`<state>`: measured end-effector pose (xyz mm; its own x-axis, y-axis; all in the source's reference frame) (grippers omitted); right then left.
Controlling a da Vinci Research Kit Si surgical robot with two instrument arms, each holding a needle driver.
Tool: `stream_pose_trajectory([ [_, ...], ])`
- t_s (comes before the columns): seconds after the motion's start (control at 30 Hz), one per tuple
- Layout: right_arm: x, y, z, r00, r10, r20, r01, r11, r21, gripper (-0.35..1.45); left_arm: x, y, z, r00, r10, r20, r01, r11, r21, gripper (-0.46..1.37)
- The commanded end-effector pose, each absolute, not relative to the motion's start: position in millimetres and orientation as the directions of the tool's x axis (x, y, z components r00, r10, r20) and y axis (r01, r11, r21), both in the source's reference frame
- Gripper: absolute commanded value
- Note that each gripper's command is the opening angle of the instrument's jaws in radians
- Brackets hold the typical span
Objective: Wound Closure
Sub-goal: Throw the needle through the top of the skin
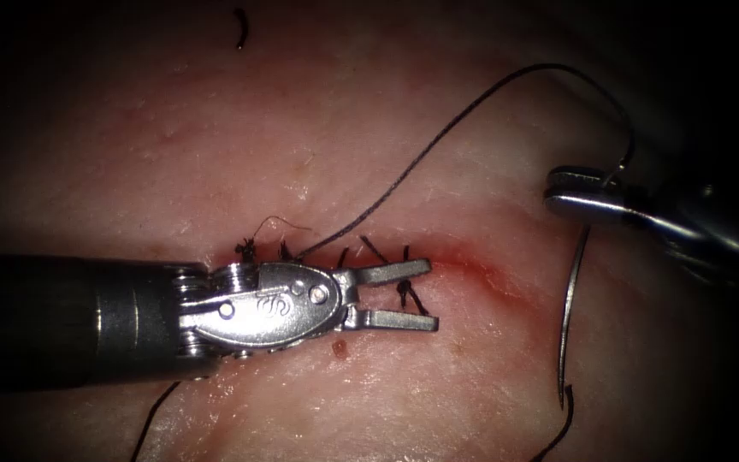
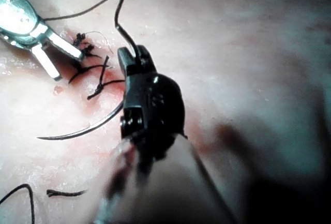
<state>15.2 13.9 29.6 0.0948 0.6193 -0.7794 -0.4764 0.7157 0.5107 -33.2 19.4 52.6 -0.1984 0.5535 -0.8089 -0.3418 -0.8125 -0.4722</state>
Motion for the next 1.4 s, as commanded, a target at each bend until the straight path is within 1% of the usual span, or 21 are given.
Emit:
stream_pose_trajectory([
  [0.03,15.3,13.7,29.6,0.095,0.618,-0.781,-0.481,0.715,0.508,-0.35,-33.9,19.5,53.0,-0.204,0.552,-0.809,-0.347,-0.813,-0.467,0.08],
  [0.1,15.4,13.4,29.5,0.094,0.617,-0.782,-0.475,0.718,0.509,-0.35,-34.8,19.5,53.6,-0.204,0.549,-0.811,-0.357,-0.813,-0.46,-0.04],
  [0.17,15.4,13.1,29.3,0.094,0.611,-0.786,-0.473,0.722,0.505,-0.35,-36.0,19.3,54.6,-0.222,0.543,-0.81,-0.363,-0.817,-0.448,-0.11],
  [0.2,15.4,13.0,29.2,0.097,0.607,-0.789,-0.472,0.726,0.5,-0.35,-36.3,19.1,54.9,-0.233,0.542,-0.808,-0.361,-0.819,-0.445,-0.09],
  [0.23,15.4,12.9,29.1,0.096,0.607,-0.789,-0.469,0.727,0.502,-0.35,-36.6,18.9,55.4,-0.256,0.539,-0.802,-0.358,-0.824,-0.439,-0.01],
  [0.33,15.1,12.5,28.7,0.097,0.597,-0.797,-0.466,0.734,0.493,-0.35,-37.7,17.8,57.3,-0.343,0.54,-0.769,-0.386,-0.827,-0.408,-0.02],
  [0.57,15.0,12.3,28.3,0.097,0.588,-0.803,-0.464,0.741,0.486,-0.35,-37.1,16.8,61.0,-0.42,0.556,-0.718,-0.455,-0.813,-0.364,-0.02],
  [0.67,15.0,12.3,28.3,0.097,0.588,-0.803,-0.465,0.741,0.486,-0.35,-36.1,16.6,61.9,-0.409,0.574,-0.709,-0.467,-0.799,-0.378,-0.05],
  [0.73,15.0,12.3,28.3,0.097,0.588,-0.803,-0.465,0.74,0.485,-0.35,-35.8,16.3,62.2,-0.411,0.576,-0.707,-0.469,-0.798,-0.377,-0.13],
  [0.77,15.1,12.3,28.3,0.1,0.583,-0.806,-0.465,0.744,0.481,-0.35,-35.7,16.1,62.4,-0.409,0.583,-0.702,-0.473,-0.793,-0.383,-0.2],
  [0.83,15.1,12.3,28.3,0.1,0.583,-0.806,-0.465,0.744,0.481,-0.35,-35.7,15.8,62.5,-0.403,0.59,-0.7,-0.474,-0.789,-0.392,-0.26],
  [0.93,15.2,12.3,28.2,0.1,0.584,-0.806,-0.465,0.743,0.481,-0.35,-35.9,15.5,62.6,-0.392,0.597,-0.7,-0.464,-0.785,-0.41,-0.23],
  [1.2,15.2,12.9,28.0,0.107,0.559,-0.822,-0.463,0.76,0.456,-0.35,-36.2,15.5,62.6,-0.389,0.598,-0.701,-0.461,-0.785,-0.413,-0.27],
  [1.27,15.1,13.3,27.8,0.112,0.542,-0.833,-0.464,0.77,0.439,-0.35,-36.2,15.6,62.7,-0.386,0.602,-0.699,-0.461,-0.782,-0.419,-0.27],
  [1.4,15.5,14.0,27.9,0.133,0.446,-0.885,-0.439,0.827,0.351,-0.35,-36.2,15.3,63.1,-0.383,0.602,-0.7,-0.459,-0.782,-0.421,-0.27],
])
